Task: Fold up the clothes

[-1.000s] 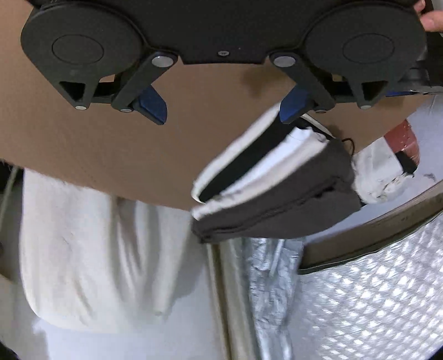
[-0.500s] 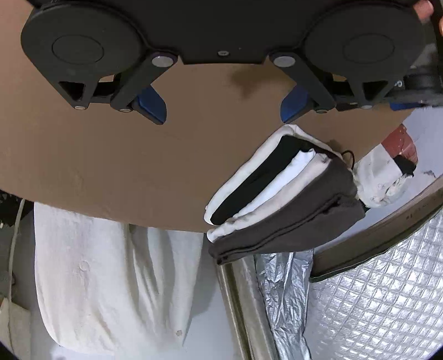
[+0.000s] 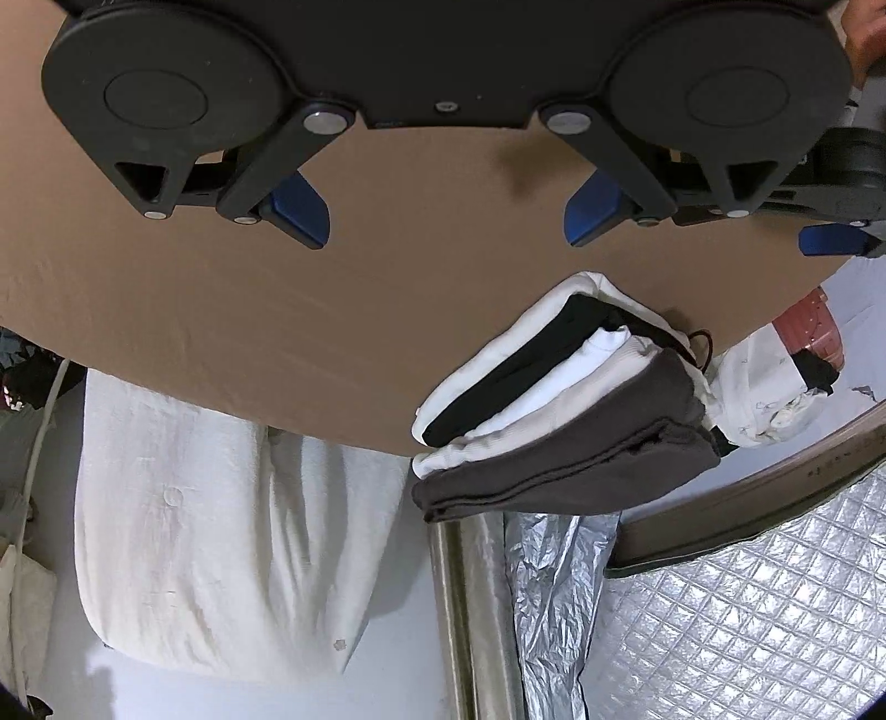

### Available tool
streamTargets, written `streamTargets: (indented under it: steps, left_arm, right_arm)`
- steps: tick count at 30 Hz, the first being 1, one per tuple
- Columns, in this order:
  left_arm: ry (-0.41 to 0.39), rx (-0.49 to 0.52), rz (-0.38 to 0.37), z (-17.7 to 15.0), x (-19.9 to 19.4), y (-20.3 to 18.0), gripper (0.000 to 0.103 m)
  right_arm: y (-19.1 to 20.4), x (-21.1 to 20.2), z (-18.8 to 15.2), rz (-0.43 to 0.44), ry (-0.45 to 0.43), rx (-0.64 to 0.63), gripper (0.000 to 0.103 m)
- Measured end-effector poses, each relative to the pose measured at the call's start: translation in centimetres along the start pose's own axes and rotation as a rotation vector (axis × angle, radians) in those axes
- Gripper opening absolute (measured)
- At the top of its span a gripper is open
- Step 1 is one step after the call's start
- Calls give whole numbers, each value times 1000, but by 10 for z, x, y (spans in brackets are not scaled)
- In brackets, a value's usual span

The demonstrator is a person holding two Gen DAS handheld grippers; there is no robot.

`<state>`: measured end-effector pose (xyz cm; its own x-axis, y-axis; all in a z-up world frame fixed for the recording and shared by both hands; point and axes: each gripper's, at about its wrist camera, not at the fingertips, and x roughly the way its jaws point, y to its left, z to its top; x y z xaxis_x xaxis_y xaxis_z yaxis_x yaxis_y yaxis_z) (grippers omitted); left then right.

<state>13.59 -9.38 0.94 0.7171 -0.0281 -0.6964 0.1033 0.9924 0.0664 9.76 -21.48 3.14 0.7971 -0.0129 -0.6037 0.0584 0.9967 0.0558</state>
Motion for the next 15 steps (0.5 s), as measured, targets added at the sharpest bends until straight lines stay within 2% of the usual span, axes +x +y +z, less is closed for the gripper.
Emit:
streamTargets:
  steps: [15]
  left_arm:
    - [-20, 26, 22, -2, 2, 0, 103]
  right_arm:
    - [0, 0, -3, -9, 2, -5, 95]
